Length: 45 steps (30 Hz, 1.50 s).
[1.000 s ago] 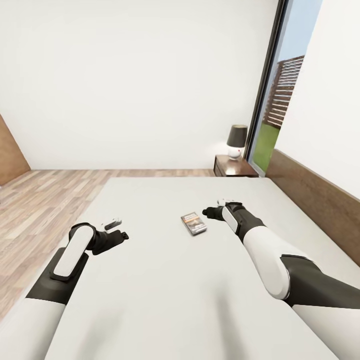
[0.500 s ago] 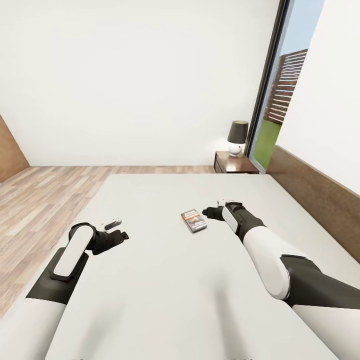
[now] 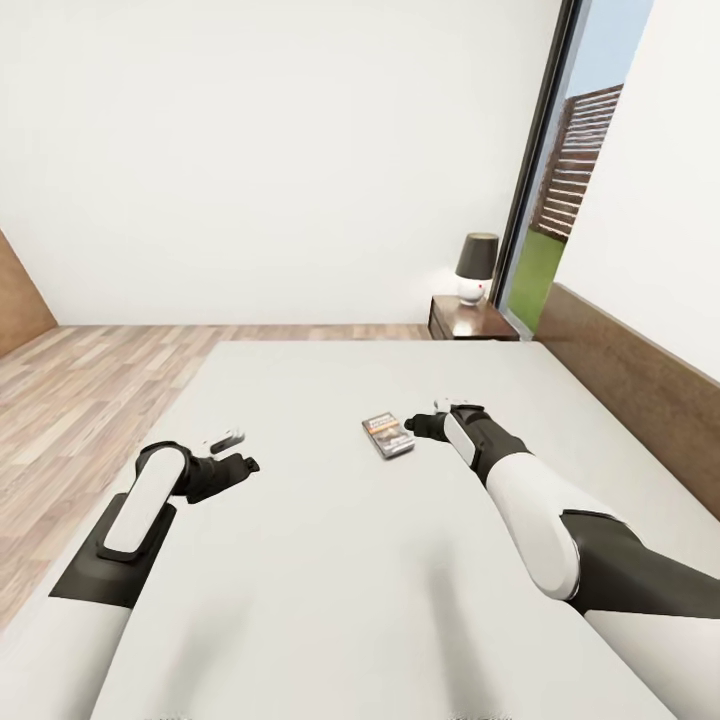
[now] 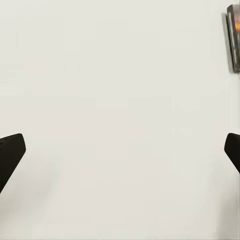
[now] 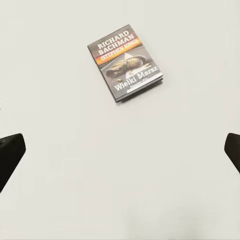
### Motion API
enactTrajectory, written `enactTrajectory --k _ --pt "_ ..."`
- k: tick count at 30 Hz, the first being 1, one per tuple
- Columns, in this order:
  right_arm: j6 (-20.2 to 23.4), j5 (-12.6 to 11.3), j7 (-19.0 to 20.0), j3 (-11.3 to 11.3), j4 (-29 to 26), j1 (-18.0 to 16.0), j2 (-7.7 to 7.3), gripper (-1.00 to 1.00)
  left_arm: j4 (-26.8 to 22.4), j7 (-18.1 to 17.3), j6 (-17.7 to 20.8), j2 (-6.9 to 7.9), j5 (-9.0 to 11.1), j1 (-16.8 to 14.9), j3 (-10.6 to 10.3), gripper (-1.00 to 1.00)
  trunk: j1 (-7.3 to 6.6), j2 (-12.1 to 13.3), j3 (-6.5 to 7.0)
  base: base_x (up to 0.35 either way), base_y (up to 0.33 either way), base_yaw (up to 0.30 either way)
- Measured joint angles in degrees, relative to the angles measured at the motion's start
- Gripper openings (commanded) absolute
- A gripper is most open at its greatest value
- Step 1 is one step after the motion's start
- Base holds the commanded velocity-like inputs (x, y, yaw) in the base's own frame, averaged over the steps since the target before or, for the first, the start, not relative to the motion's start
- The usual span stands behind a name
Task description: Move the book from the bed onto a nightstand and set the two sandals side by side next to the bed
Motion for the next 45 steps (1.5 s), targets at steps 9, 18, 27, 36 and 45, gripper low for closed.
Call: enactTrajectory --k 9,18,27,36,45 --pt "-5.92 0.07 -0.1 0.3 -7.88 3.85 0.2 1.0 -3.98 0.28 0.14 -0.02 0.19 0.05 -0.24 1.0 0.0 0.0 -0.8 0.0 0.0 0.0" --pt "-3.0 0.14 -0.11 0.37 -11.88 5.47 0.52 1.0 -4.3 0.2 0.15 0.0 0.42 0.06 -0.27 1.0 0.0 0.0 -1.6 0.0 0.0 0.0" --pt "-2.24 0.15 -0.11 0.39 -12.56 5.73 0.59 1.0 -4.28 0.17 0.15 0.0 0.42 0.06 -0.28 1.0 -1.53 2.79 -1.15 0.0 0.0 0.0" --pt "-2.0 0.15 -0.11 0.38 -12.74 5.8 0.96 1.0 -4.25 0.24 0.15 0.03 0.13 0.06 -0.28 1.0 -2.42 4.41 -1.23 0.0 0.0 0.0" --pt "-1.96 0.21 -0.11 0.39 -12.82 5.8 1.33 1.0 -4.08 0.09 0.31 0.0 0.4 0.08 -0.27 1.0 -2.42 4.41 -2.03 0.0 0.0 0.0"
